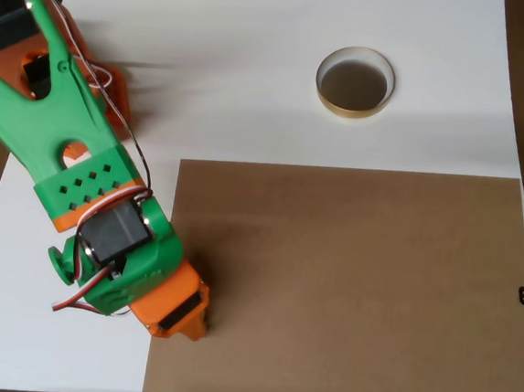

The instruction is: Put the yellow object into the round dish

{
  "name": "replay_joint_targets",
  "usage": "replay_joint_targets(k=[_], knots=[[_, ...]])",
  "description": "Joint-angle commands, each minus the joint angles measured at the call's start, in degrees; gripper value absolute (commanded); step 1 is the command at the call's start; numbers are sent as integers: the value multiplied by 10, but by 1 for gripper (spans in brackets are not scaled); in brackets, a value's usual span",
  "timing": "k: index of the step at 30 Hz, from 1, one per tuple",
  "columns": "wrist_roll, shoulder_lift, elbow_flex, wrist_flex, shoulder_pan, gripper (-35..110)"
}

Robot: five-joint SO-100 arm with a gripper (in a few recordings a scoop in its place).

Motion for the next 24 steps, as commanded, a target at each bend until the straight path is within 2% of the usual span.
replay_joint_targets(k=[1,9,18,24], knots=[[-7,18,-31,11,3,15],[-4,35,-31,23,-9,14],[1,36,-31,24,-13,0],[-3,61,-25,28,-12,0]])
